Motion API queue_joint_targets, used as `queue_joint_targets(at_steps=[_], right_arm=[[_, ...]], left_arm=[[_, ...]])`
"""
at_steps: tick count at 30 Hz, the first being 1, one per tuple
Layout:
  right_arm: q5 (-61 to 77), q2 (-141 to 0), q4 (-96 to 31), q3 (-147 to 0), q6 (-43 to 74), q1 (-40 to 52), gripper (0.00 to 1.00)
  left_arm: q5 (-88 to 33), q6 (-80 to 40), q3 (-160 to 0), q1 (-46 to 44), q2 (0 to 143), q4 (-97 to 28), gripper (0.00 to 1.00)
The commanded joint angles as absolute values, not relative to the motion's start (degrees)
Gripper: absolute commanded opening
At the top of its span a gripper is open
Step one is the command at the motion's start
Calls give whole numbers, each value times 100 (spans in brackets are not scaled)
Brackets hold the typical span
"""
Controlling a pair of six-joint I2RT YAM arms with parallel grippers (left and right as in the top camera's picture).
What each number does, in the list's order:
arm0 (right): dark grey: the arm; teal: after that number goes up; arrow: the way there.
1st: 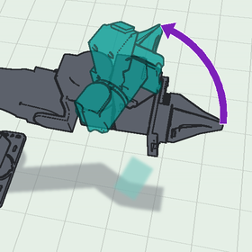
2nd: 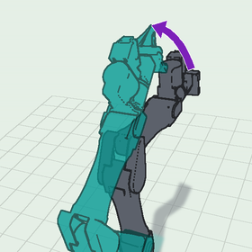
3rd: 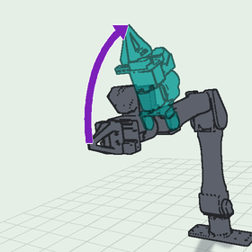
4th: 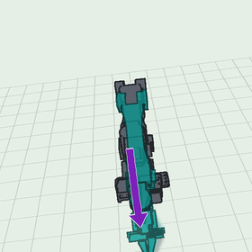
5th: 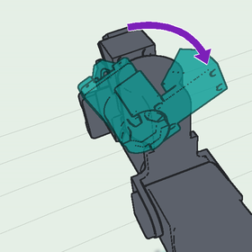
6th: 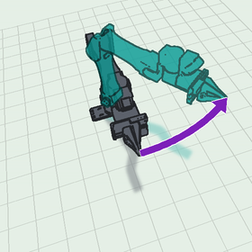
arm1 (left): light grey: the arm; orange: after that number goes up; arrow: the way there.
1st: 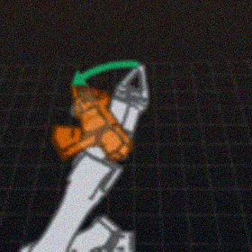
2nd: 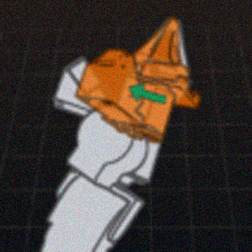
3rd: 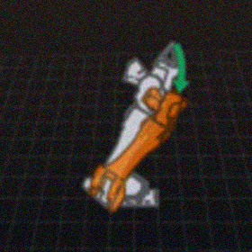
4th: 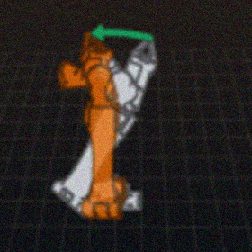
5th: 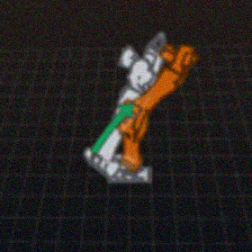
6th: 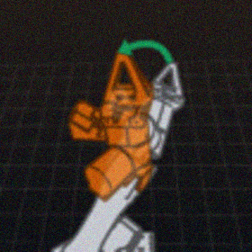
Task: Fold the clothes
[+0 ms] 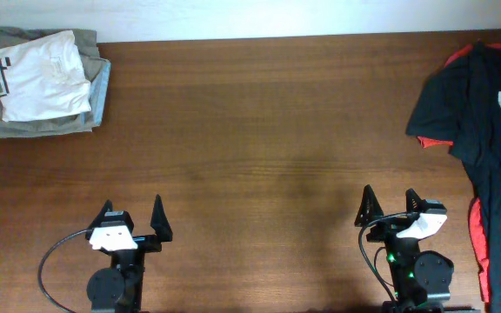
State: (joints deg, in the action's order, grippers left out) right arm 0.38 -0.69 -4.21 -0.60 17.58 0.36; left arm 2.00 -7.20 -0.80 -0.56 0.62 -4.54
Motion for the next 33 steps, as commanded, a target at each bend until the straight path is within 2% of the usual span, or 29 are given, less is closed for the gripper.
queue_joint_targets(at_steps=[1,31,32,33], right_arm=[[-71,-36,-462,-32,1741,80,99],[-58,-36,-399,-32,1747,80,98],[178,-36,-362,-32,1914,80,99],[987,-36,-366,-32,2493,80,99]], left_arm=[[237,-766,-49,-21,34,-456,99],[237,-766,-49,-21,34,-456,99],[237,-766,-49,-21,36,-456,99],[237,-766,-49,-21,34,-456,99]])
